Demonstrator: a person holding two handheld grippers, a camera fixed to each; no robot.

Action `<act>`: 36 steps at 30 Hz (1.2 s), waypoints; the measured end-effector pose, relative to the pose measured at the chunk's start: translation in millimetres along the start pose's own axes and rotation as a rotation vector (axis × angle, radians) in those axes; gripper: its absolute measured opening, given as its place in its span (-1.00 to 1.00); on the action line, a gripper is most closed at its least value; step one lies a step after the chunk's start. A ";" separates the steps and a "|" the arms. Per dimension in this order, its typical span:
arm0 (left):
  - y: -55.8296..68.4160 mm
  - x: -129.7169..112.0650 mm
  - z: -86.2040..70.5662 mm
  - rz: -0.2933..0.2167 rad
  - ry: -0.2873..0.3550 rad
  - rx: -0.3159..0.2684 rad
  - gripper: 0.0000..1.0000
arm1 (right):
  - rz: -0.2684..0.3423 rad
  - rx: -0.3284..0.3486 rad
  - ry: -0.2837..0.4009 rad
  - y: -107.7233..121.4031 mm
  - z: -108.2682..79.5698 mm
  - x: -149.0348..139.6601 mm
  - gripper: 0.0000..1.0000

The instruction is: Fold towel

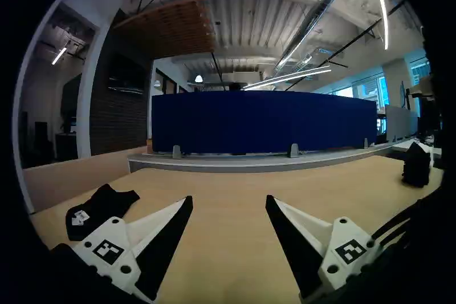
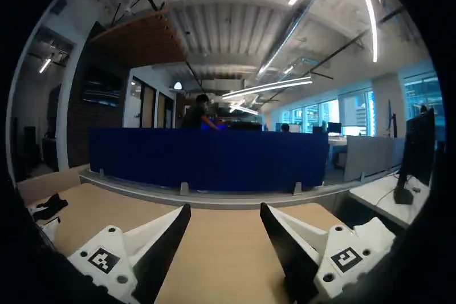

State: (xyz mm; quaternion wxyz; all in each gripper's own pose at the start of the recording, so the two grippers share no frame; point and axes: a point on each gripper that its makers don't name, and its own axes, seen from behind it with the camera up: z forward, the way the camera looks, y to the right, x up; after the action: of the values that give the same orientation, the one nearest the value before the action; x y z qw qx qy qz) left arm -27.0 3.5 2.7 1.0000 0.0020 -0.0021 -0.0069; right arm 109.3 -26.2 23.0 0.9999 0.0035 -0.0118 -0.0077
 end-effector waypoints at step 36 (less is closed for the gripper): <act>-0.1 1.0 0.1 -0.001 0.000 0.000 0.90 | 0.080 -0.006 -0.016 34.7 -3.1 -152.7 0.90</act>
State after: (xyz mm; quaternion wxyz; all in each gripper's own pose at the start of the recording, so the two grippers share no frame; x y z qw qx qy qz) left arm -26.0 3.4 2.8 1.0000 0.0020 -0.0021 -0.0072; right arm -42.8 10.9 16.5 0.9993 -0.0001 -0.0198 0.0323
